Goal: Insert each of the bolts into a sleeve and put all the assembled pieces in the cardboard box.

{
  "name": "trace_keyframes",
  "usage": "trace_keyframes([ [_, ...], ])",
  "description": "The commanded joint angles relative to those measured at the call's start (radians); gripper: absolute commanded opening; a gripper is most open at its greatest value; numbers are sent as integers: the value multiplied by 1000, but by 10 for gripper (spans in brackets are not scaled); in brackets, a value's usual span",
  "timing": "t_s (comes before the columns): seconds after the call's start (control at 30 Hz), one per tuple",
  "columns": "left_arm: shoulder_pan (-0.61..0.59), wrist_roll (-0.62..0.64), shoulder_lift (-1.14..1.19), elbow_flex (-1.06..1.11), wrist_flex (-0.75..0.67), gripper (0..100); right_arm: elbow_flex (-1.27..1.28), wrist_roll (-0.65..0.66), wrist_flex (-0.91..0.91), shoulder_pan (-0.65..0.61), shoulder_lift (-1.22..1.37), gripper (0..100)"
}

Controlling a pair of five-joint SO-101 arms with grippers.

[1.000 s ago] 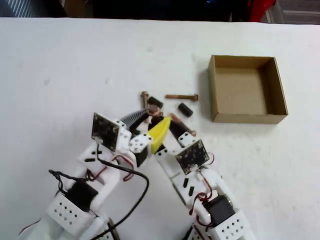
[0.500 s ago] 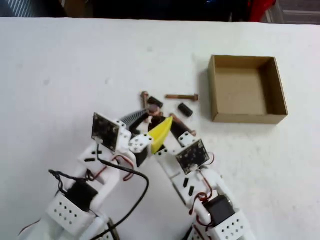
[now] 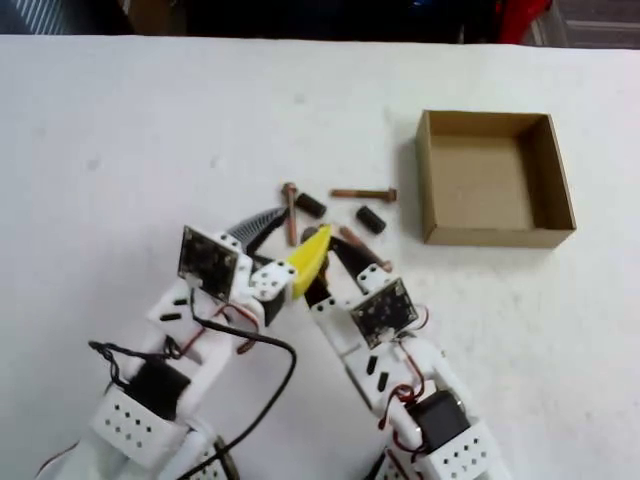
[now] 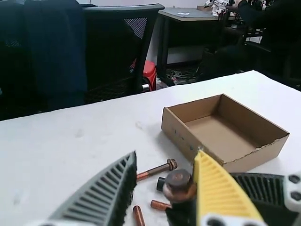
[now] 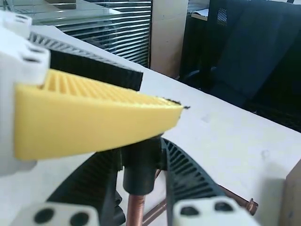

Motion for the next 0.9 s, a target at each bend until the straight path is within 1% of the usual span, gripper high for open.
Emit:
trace_keyframes([
  [0.0, -10, -11, -8, -72, -55, 222, -18, -6, -4, 8, -18, 17],
  [0.1, -45, -11, -7, -115, -60, 222, -18, -6, -2, 15, -18, 17],
  [0.33, -168, -9, -7, -176, -57, 214, -14, -6, -2, 16, -18, 17],
  [0.4, -223, -9, -7, -176, -57, 174, -14, -6, 5, 35, -16, 17],
  [0.47, -292, -9, -7, -175, -51, 96, -17, -6, 33, 68, -16, 17],
  [0.53, -355, -8, -7, -173, -9, 11, -20, -6, 38, 107, -16, 17],
  [0.6, -390, -6, -7, -169, 66, 47, -32, -6, 39, 156, -16, 17],
  [0.67, -417, -6, -12, -169, 144, 43, -57, -5, 50, 211, -16, 16],
  [0.77, -453, -9, -12, -167, 244, 20, -158, -2, 179, 292, -16, 16],
  [0.87, -484, -9, -12, -135, 298, 22, -256, 60, 268, 360, -15, 16],
])
